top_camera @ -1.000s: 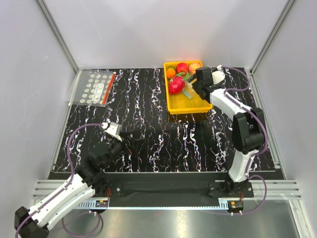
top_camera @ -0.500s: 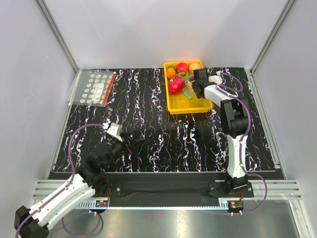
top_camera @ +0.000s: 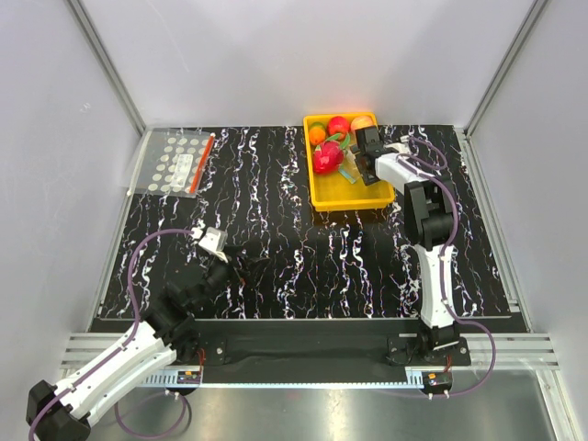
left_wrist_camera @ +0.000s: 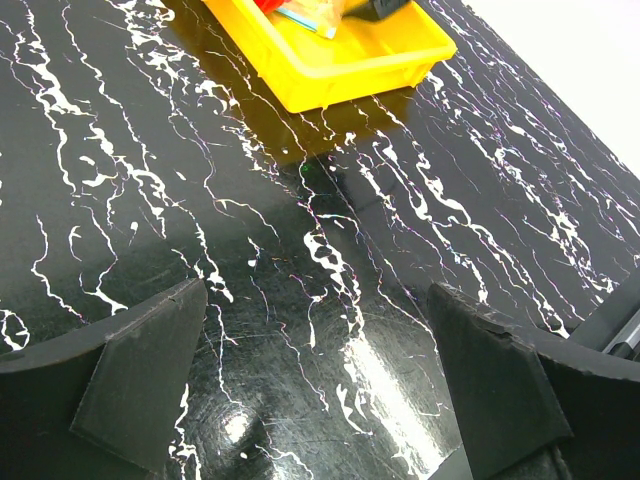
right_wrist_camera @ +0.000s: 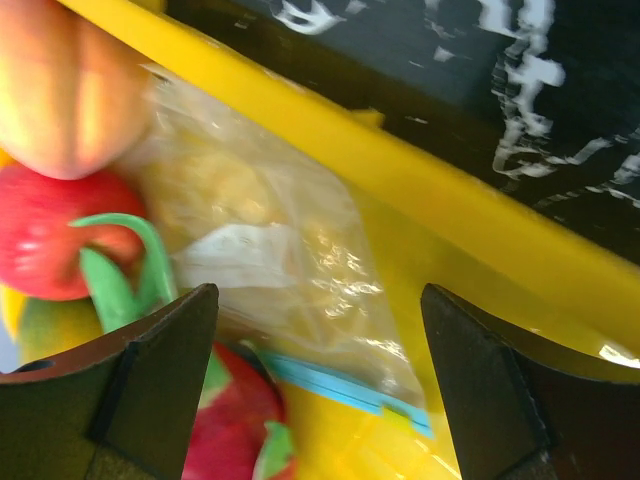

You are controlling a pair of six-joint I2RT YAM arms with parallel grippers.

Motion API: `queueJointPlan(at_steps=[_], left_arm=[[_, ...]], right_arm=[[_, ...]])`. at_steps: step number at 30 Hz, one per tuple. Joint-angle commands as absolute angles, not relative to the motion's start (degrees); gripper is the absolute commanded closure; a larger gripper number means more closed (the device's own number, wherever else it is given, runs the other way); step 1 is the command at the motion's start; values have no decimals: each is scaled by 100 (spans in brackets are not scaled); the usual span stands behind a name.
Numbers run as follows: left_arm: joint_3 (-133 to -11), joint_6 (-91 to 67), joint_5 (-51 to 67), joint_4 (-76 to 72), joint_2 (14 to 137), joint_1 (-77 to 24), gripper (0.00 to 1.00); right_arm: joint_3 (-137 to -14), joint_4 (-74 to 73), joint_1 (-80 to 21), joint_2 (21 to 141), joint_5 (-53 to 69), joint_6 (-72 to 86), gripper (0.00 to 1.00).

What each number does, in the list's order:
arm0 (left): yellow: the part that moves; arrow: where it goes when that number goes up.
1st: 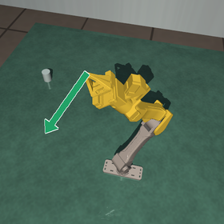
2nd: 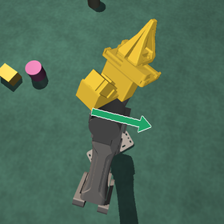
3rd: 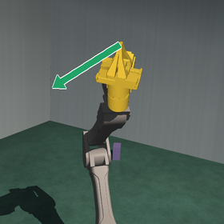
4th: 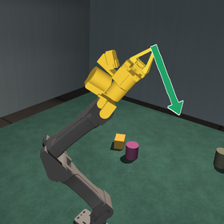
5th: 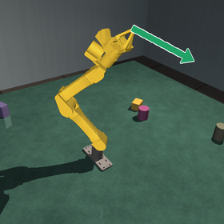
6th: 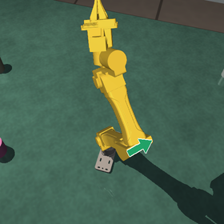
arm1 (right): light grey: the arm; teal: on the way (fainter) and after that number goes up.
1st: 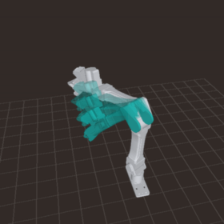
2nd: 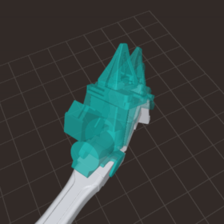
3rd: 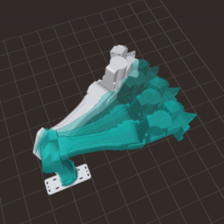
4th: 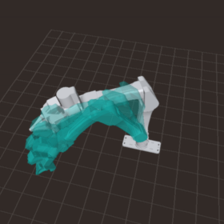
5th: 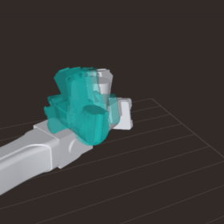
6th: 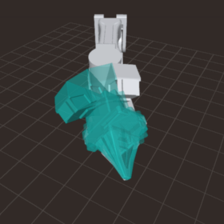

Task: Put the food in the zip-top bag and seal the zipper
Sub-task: Pick up the zipper food storage bag from the bin.

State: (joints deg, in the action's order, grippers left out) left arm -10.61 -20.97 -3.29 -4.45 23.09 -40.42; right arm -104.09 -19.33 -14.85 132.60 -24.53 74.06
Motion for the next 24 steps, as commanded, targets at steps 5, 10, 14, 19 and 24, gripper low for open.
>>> queueJointPlan(at_steps=[5, 10, 14, 19, 24], left_arm=[[-1055, -2021, -255, -853, 2329, -4043, 1], [-1055, -2013, -264, -800, 2303, -4043, 1], [-1028, -2004, -299, -738, 2206, -4043, 1], [-1046, -1995, -290, -756, 2223, -4034, 1], [-1055, -1995, -264, -773, 2268, -4043, 1]], right_arm=[[-10265, -2258, -1459, 12928, -2514, 7365, 9], [-10616, -2267, -1415, 13262, -2470, 7409, 12], [-10986, -2294, -1380, 13570, -2443, 7453, 32], [-11381, -2109, -1353, 13772, -2347, 7208, 72], [-11646, -2101, -1388, 13755, -2557, 6786, 100]])
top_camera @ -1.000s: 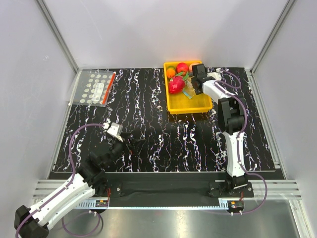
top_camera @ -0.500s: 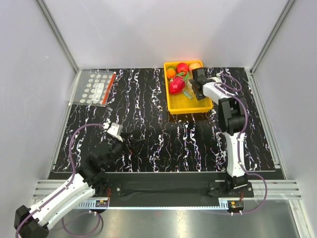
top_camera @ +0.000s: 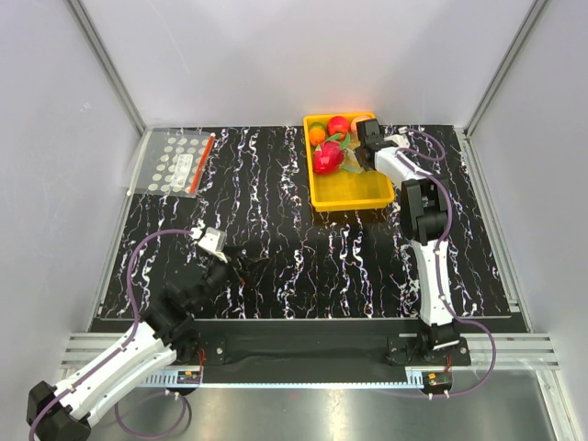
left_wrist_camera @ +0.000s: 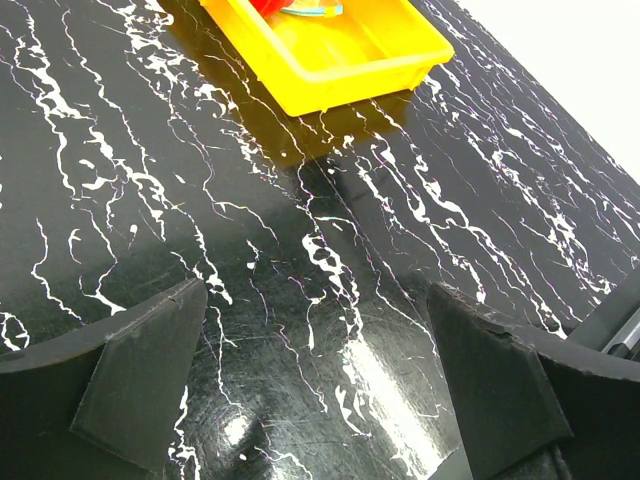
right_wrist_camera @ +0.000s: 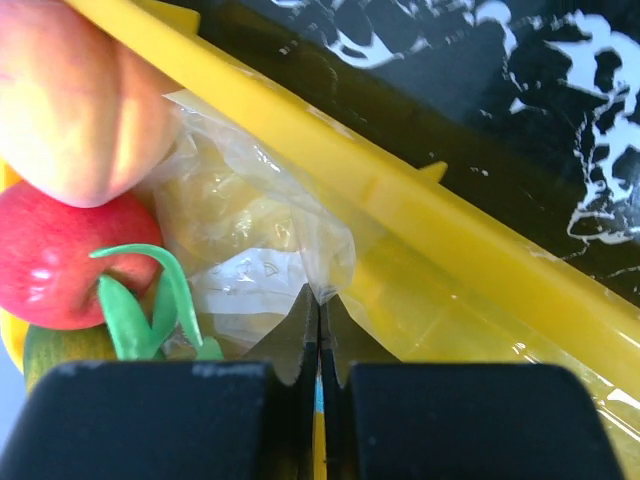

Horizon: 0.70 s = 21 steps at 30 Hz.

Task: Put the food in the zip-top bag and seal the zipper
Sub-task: Pick up the zipper food storage bag from the bin.

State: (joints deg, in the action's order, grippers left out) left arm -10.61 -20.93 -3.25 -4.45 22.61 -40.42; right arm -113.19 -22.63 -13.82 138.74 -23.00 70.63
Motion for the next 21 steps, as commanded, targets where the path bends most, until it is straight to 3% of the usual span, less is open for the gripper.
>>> queueJointPlan(at_steps=[1, 21], left_arm=[[-1055, -1995, -264, -773, 2268, -4043, 1], [-1063, -1925, -281, -782, 2408, -4043, 1]], right_arm=[[-11646, -2092, -1397, 13659, -2784, 6698, 100], [-12138, -1292, -1986, 12428, -4543, 3103, 100]])
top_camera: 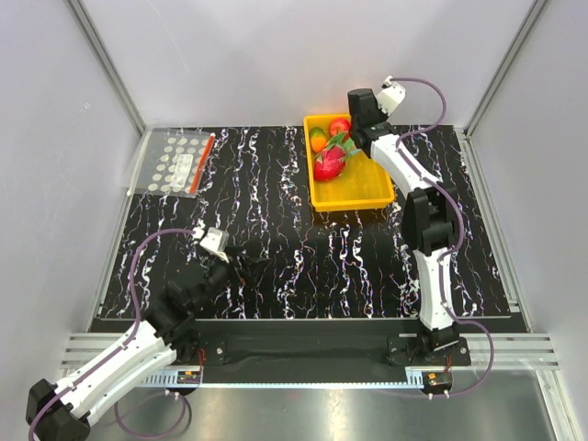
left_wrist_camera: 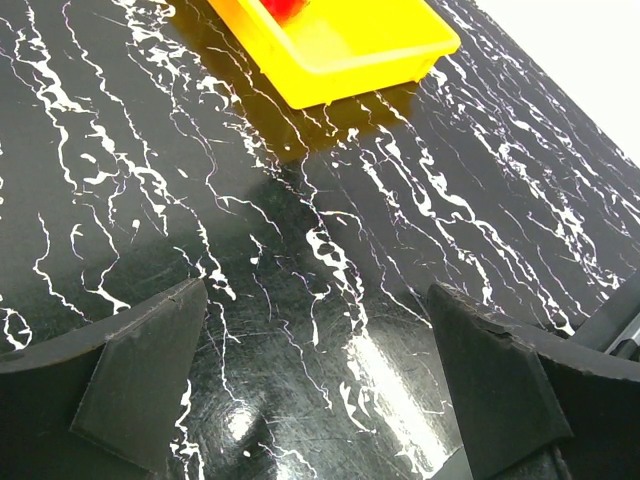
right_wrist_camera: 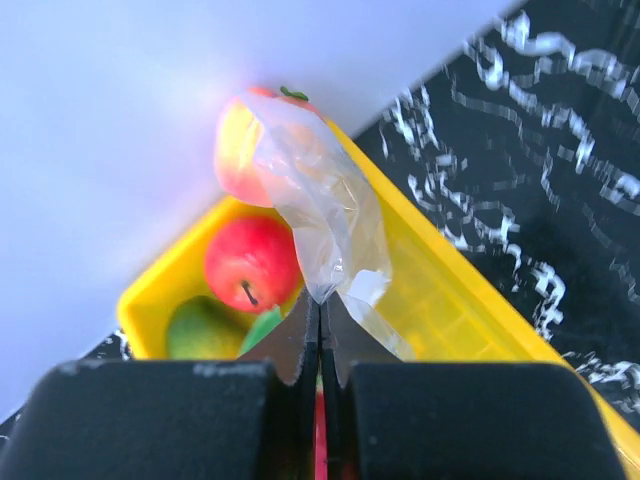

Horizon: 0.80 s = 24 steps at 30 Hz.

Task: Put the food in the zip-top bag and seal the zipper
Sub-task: Pick up the zipper food storage bag from the bin.

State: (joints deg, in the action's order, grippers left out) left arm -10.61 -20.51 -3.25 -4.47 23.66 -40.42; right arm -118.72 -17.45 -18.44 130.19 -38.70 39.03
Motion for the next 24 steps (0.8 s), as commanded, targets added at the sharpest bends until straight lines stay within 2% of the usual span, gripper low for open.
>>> queueJointPlan(at_steps=[1, 8, 14, 20, 24], left_arm=[[-1063, -1925, -281, -774, 2417, -4034, 1], [-1072, -1864, -334, -826, 2522, -4034, 1], [-1090, -1828, -439, -1081, 2830, -4034, 1], [-1265, -1881, -474, -1213, 3032, -4166, 1], [-1397, -1749, -825, -1029, 2918, -4429, 1]], right_arm=[[-12103, -1292, -1995, 12297, -4561, 2963, 100], [-11191, -1187, -2057, 11304, -4272, 2690, 100], [-10531, -1467, -2048, 10328, -3210, 2918, 100], [-10118, -2039, -2057, 9669, -1383, 3358, 100], [-9581, -1899, -2057, 9282, 559, 3147, 100]])
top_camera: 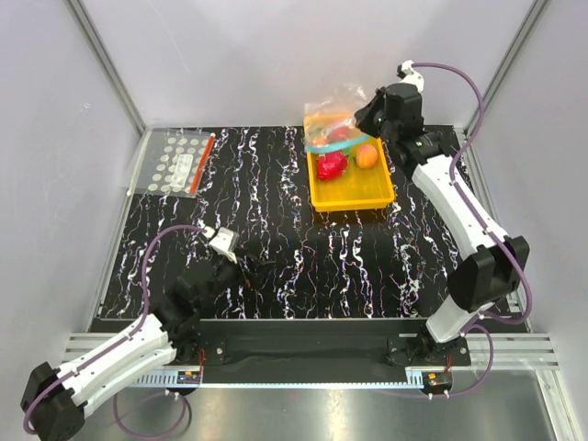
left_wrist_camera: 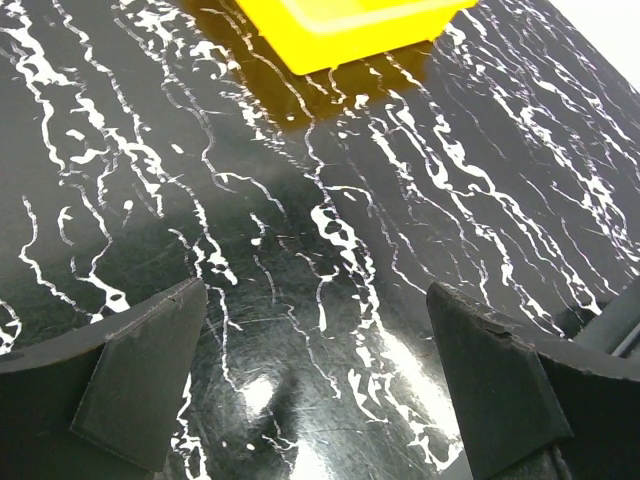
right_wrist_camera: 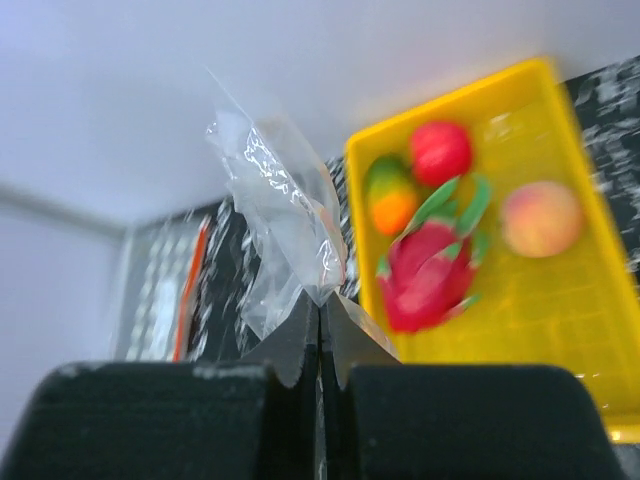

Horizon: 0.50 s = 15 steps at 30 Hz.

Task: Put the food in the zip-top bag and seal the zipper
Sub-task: Pick up the zipper food storage bag from the bin, then place the zipper food storage bag at the center of the board.

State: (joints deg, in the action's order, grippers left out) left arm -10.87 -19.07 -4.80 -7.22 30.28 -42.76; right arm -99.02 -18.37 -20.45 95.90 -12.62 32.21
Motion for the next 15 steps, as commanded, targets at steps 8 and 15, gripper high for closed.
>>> queueJointPlan(at_steps=[8, 15], left_arm=[[-1599, -1608, -1230, -519, 2488, -4676, 1], [-1722, -1652, -1257, -527, 2645, -4711, 1]], right_arm=[[-8273, -1574, -2048, 8667, 2636, 2523, 100], [-7515, -1503, -2057, 8122, 3173, 2013, 100]])
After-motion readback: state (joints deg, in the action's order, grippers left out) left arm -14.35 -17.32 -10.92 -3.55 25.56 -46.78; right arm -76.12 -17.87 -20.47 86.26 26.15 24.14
